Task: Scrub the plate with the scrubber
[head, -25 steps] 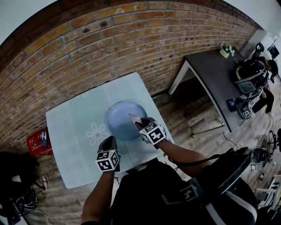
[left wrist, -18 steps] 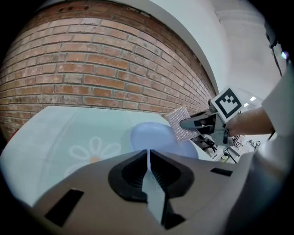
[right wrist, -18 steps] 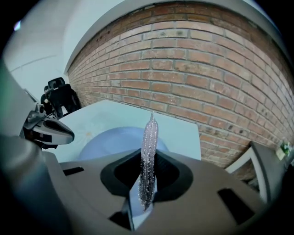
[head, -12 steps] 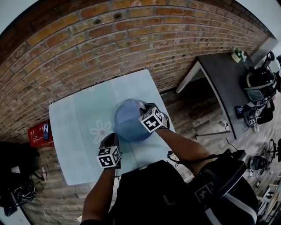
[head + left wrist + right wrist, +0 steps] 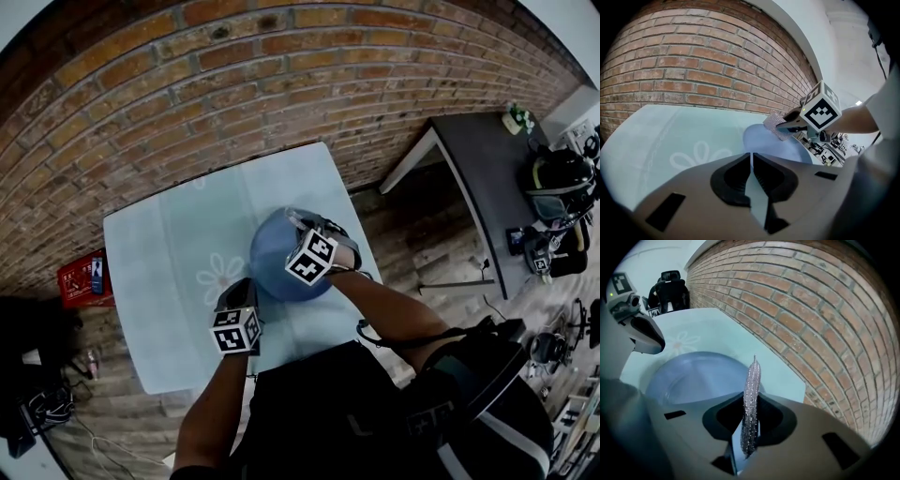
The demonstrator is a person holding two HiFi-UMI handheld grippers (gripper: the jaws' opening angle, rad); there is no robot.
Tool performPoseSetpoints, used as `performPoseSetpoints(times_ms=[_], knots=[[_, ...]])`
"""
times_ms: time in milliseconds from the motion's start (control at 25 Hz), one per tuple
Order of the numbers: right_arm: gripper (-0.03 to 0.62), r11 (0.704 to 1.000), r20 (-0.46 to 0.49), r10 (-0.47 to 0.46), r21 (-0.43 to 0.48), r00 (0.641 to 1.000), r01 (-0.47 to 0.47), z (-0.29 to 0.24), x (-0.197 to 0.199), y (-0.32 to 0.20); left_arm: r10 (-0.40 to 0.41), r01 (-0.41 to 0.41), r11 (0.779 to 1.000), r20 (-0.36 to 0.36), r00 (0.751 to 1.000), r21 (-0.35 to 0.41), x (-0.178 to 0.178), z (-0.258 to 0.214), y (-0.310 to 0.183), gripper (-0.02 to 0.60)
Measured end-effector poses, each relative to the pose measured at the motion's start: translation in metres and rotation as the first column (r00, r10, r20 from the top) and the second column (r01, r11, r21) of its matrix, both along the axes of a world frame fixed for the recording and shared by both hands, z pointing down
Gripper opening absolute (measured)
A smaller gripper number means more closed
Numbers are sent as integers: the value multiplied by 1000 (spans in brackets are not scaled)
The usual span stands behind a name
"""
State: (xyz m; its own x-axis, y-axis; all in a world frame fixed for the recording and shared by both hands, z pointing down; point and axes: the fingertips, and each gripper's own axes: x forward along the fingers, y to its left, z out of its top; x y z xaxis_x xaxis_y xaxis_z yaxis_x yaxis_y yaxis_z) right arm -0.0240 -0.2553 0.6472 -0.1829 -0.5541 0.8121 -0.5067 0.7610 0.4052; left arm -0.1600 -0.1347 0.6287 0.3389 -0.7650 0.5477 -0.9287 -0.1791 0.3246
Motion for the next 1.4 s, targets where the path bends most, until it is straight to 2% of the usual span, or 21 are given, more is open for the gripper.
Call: performPoseSetpoints(times_ms=[120,240,400,600,880,1040,1400], knots=[[74,998,-30,-25,-62,999,24,10,-13,7,18,-18,1000,3,1000,-4,2,2,1,28],[72,982,0,-1,-187,1000,1,28,-21,19,39,-39,999,6,999,-5,5,1,4,28],[72,966,28,5,-259,1000,2,38,-27,27,41,-41,999,-2,999,-4,4,0,7,28],[72,921,120,26,-389,992,23,38,-52,40,57,-57,998,-8,998,-3,6,2,10,28],[72,876,153,68,-483,986,14,40,-72,62,49,-49,999,-14,999,1,0,0,12,28],[72,860,222,124,-510,967,7,38,-84,65,44,-44,999,-9,999,1,-4,-1,14,28],[72,806,287,230,-592,930,-17,34,-93,79,55,-55,998,-3,998,6,-4,-5,14,28]])
